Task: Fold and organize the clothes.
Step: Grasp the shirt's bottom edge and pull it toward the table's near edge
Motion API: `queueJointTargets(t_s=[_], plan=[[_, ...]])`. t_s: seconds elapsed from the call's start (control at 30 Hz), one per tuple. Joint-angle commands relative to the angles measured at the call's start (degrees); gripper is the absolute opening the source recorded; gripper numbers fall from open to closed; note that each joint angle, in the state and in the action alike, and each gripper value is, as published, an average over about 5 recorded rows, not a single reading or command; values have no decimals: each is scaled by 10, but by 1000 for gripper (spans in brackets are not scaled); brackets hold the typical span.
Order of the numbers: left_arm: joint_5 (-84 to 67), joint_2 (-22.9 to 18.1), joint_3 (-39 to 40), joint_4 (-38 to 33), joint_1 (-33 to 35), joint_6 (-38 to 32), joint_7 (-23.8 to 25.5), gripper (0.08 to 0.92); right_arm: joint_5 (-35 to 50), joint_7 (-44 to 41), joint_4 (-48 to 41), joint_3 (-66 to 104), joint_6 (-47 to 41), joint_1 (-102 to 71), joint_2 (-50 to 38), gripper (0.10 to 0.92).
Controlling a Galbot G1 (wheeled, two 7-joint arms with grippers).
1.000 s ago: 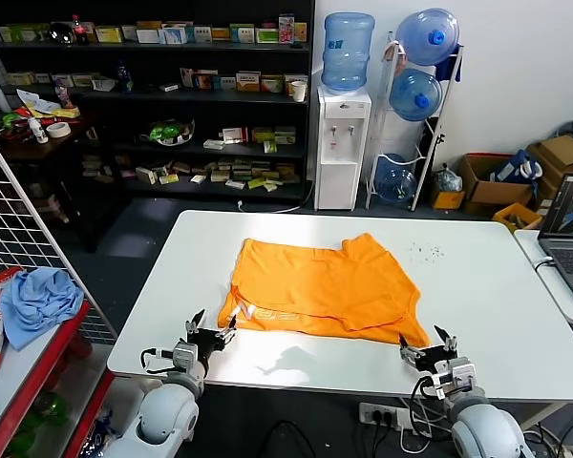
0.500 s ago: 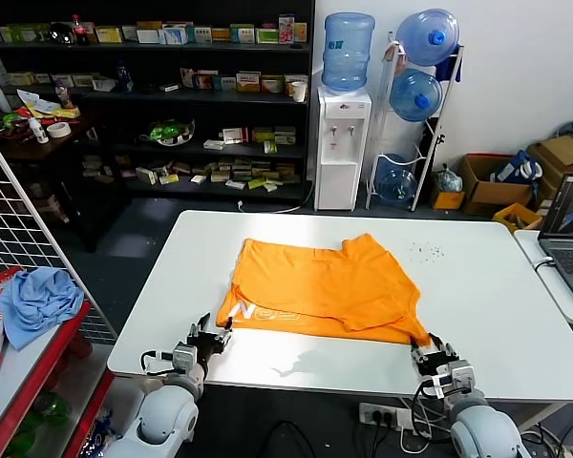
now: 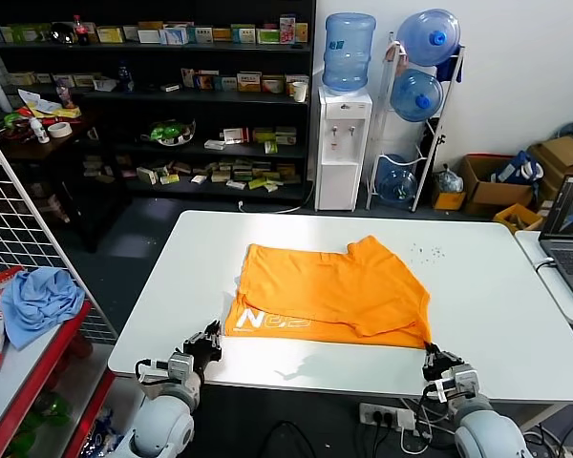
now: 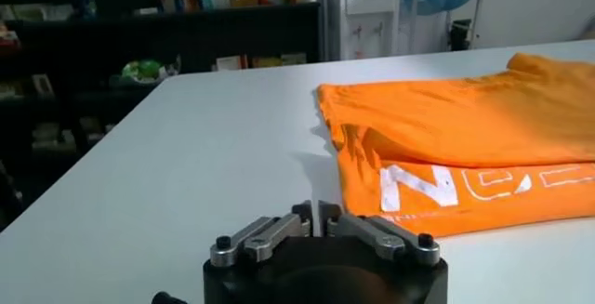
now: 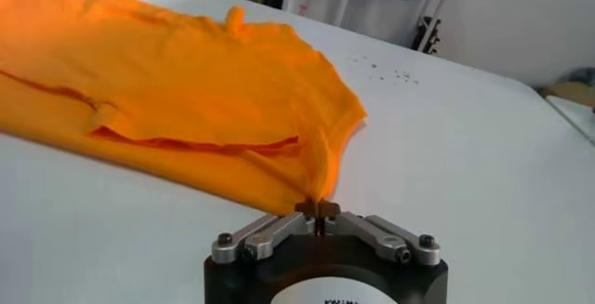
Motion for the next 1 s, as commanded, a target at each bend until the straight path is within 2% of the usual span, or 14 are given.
queueJointTargets(t_s=[0.03, 0.23, 0.33, 0.6, 0.9, 1.0], plan=[[1, 5, -3, -93, 75, 1, -3, 102, 7, 3, 56, 1, -20, -26, -36, 129], [-2, -17, -8, -93, 67, -7, 3, 89, 4, 1, 45, -3, -16, -29, -38, 129], [-3, -26, -10, -71, 48, -8, 5, 111, 3, 1, 40, -6, -16, -26, -35, 129], [0, -48, -1, 8, 9, -13, 11, 327, 2, 0, 33, -9, -14, -24, -33, 129], [5, -59, 5, 49, -18, -16, 11, 587, 4, 0, 31, -10, -13, -21, -35, 129], [4, -54, 4, 49, -19, -16, 11, 638, 5, -1, 32, -10, -13, -22, -37, 129]])
